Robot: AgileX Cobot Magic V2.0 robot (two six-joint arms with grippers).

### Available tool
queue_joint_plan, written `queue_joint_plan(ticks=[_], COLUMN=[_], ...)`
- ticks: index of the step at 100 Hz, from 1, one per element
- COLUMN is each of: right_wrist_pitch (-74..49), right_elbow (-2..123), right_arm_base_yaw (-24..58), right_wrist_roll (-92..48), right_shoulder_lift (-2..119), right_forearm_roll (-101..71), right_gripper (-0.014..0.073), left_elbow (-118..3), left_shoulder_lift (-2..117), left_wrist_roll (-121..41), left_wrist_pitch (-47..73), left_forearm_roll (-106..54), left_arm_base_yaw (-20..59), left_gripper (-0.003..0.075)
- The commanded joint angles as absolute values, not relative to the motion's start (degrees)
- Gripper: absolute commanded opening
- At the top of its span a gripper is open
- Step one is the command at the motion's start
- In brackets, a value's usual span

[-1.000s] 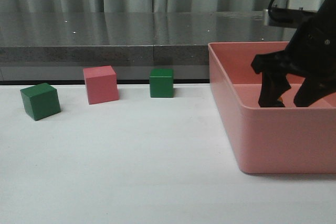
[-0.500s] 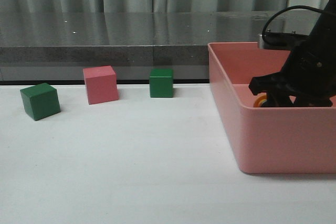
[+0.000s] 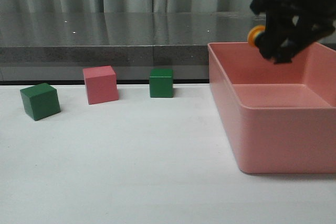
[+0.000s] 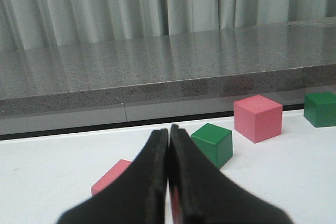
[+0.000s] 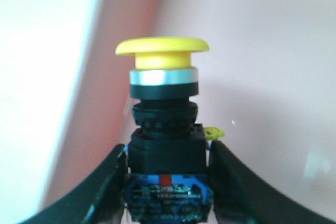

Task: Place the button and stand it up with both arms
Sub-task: 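Lift the button out of the bin and carry it toward the cubes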

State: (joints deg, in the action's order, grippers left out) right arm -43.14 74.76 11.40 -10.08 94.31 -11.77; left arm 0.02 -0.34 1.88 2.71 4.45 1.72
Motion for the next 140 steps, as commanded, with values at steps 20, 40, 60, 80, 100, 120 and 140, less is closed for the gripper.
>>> queue_joint_plan(ticks=[20,40,60,80,100,120,140], right_wrist_pitch=[-51.85,-52.13,-52.42,-52.61,-52.67,-52.56,-52.56], right_elbow=[85.34,88.97,92.74,98.40,102.74,103.32,103.32], right_arm_base_yaw=[18.94,24.51,29.87,33.28,34.77,35.26,35.26], right_wrist_roll=[-27.78,-41.41,-51.61,-54.72,-57.73,-59.14,-59.14], right_shoulder_lift=[91.69,96.27,103.62,111.90,119.41,123.69,125.71], right_forearm_roll=[-14.78,-19.37,-19.37,-19.13,-18.47,-18.25,-18.19], right_gripper=[0.0141,0.0141,0.0141,0.0141,0.0141,0.0141,0.0143], left_elbow=[1.73,1.73,1.73,1.73,1.73,1.73,1.73], left_shoulder_lift=[-2.16,-2.16,-2.16,-2.16,-2.16,-2.16,-2.16], left_wrist_roll=[2.40,2.40,2.40,2.40,2.40,2.40,2.40], left_wrist_pitch=[-1.90,-1.90,-1.90,-1.90,-1.90,-1.90,-1.90], left_forearm_roll=[4.39,4.39,4.39,4.39,4.39,4.39,4.39], left_arm_base_yaw=[1.54,1.54,1.54,1.54,1.54,1.54,1.54], left_gripper=[-0.0019,-0.0019,-0.0019,-0.0019,-0.0019,-0.0019,-0.0019])
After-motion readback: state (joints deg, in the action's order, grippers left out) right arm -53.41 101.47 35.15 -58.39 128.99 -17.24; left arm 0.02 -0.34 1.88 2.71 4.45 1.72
